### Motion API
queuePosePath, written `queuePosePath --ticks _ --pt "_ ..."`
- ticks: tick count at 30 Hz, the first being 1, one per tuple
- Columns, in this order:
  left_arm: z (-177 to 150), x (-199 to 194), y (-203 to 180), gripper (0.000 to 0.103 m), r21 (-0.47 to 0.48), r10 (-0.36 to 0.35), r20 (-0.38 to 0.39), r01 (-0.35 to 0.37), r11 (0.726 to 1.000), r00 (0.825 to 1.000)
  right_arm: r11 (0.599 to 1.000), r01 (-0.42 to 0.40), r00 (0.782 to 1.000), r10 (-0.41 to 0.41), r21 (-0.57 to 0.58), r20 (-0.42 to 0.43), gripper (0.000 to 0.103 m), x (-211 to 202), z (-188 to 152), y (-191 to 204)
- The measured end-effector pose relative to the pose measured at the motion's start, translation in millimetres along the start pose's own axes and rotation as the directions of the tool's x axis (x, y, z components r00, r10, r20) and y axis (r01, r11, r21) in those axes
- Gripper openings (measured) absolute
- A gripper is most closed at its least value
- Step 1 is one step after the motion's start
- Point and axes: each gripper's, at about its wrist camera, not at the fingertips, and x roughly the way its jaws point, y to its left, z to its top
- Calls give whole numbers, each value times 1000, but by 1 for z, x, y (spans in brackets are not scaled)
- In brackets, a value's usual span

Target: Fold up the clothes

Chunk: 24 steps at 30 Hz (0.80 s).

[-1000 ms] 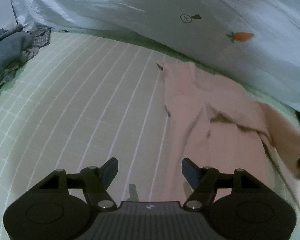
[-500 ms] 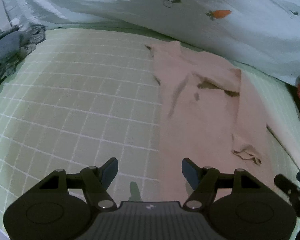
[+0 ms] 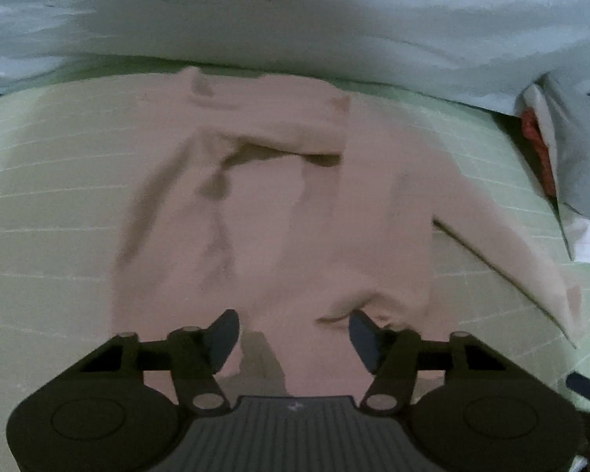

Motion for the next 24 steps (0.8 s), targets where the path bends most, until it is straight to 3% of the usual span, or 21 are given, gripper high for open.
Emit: queuePosePath --ticks 4,6,8,12,17,24 --pt "4 19 -9 48 -4 17 -19 -17 1000 1000 999 43 999 -43 -15 -16 103 1 -1 -16" --pt "5 21 -11 17 -3 13 -16 -13 1000 1000 998 58 998 -58 -6 -22 103 1 -1 -23" --pt "6 24 -12 3 -2 9 -13 -9 1000 1000 998 59 998 -59 1 -25 103 0 -3 -28" --pt "7 17 -8 2 -32 -13 9 13 999 1000 998 63 997 -62 5 -36 103 2 -5 -32" --pt "0 -25 6 1 -106 -56 65 63 992 996 999 46 999 -46 -3 -28 103 1 -4 -26" --pt "-40 -98 43 1 -265 -121 140 155 952 983 1000 0 1000 -1 -29 -19 103 1 -6 -3"
